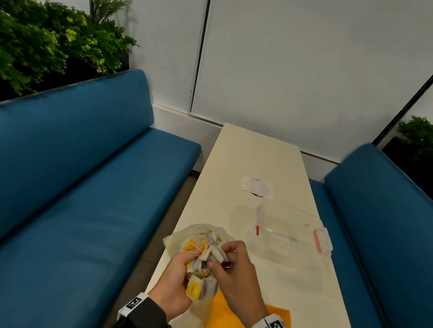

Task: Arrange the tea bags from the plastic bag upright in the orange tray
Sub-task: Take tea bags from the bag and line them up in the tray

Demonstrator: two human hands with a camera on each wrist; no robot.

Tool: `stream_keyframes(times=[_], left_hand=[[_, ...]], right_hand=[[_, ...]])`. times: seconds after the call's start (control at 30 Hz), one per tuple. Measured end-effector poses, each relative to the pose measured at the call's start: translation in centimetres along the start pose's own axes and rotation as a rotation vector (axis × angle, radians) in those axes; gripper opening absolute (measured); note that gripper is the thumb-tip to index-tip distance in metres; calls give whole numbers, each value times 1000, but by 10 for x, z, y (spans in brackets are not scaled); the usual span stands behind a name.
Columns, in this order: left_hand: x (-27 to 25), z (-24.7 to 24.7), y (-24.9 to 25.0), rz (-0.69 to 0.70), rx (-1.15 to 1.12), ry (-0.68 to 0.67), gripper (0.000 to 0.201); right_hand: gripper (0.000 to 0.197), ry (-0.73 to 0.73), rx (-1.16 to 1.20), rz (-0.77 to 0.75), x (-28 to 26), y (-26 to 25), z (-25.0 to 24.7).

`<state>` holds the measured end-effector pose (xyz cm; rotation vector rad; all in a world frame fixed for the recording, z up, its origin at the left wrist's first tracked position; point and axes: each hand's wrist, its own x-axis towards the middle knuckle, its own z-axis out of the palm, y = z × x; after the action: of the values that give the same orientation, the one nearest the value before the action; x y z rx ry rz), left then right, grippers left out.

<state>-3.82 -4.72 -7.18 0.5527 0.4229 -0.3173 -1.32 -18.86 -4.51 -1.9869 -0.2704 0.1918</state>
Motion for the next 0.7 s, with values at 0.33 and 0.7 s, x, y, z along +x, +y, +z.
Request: stream_keyframes(times=[0.33, 0.7], left_hand=[[12, -11, -13, -10, -47, 95, 35], [23, -26, -18, 13, -94, 188, 35]], right_hand=[[16, -72, -231, -49, -8, 9, 15], [42, -82, -334, -74, -21, 3, 12]])
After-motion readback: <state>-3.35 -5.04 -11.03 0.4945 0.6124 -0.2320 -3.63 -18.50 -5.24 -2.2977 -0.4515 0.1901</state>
